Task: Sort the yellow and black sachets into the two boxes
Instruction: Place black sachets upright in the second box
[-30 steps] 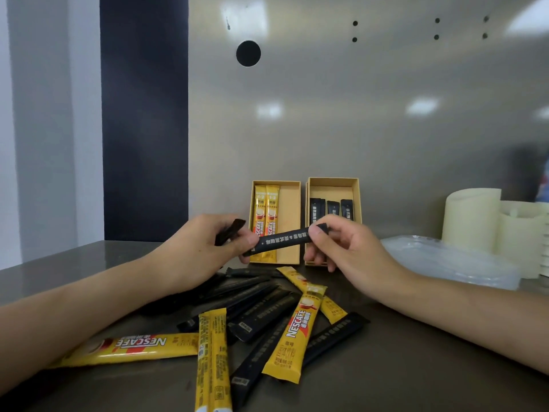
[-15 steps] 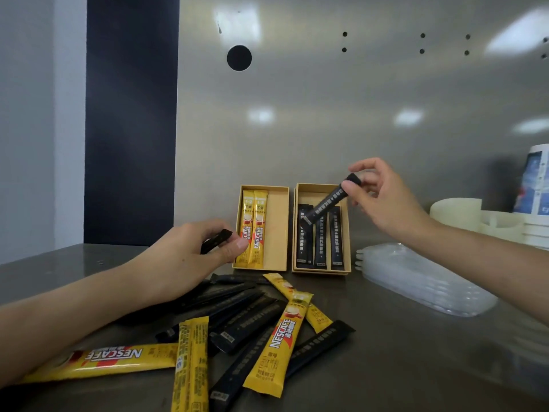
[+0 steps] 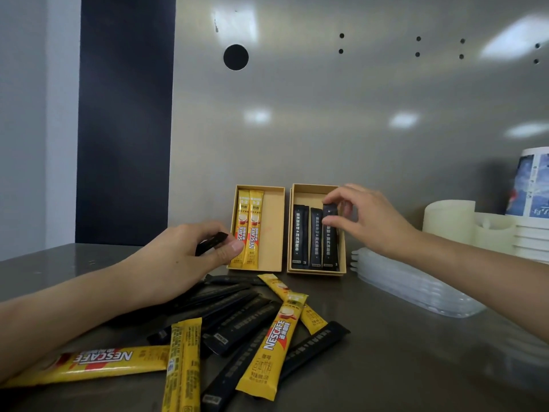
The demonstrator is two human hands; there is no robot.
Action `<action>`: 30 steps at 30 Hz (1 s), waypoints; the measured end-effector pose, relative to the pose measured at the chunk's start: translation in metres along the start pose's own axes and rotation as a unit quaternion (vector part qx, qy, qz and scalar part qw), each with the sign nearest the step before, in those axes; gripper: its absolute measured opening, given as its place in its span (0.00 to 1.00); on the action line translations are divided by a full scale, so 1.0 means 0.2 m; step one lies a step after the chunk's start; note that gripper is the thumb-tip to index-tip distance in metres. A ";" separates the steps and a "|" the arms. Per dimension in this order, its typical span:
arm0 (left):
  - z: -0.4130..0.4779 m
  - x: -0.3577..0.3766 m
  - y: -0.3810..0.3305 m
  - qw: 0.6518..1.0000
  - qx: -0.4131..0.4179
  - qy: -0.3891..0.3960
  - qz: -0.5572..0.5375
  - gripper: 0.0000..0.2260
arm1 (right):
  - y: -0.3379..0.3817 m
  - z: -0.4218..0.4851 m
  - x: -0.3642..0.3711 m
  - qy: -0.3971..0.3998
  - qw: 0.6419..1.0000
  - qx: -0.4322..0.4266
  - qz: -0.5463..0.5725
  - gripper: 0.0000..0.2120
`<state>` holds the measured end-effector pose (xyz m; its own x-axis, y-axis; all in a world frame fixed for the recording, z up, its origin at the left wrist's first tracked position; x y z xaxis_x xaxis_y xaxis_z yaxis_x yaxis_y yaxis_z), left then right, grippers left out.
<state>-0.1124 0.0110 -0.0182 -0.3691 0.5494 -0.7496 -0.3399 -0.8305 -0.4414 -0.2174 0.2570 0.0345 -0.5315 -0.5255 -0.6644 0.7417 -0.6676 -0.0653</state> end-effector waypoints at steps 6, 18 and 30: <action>-0.01 0.00 0.00 1.000 -0.008 -0.004 0.005 0.21 | 0.03 -0.01 0.05 0.034 0.989 -0.027 -0.144 0.30; -0.05 0.01 -0.05 0.997 -0.040 0.026 -0.056 0.25 | 0.09 -0.03 0.05 0.006 0.977 -0.060 -0.203 0.22; -0.01 0.06 0.06 0.996 -0.023 0.088 0.006 0.05 | 0.41 -0.08 0.10 -0.001 0.978 -0.166 -0.125 0.25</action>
<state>-0.1201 0.0085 -0.0335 -0.2145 0.5187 -0.8276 -0.2943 -0.8423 -0.4516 -0.1613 0.1997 0.0044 -0.7130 -0.3692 -0.5961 0.6810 -0.5672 -0.4633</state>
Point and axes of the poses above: each hand's wrist, its own z-axis towards the middle knuckle, its own x-axis out of the palm, y = z × x, the point moved 8 cm from there along z, towards the middle knuckle, and after that the axes turned 5 degrees about -x, right-handed, at the moved point
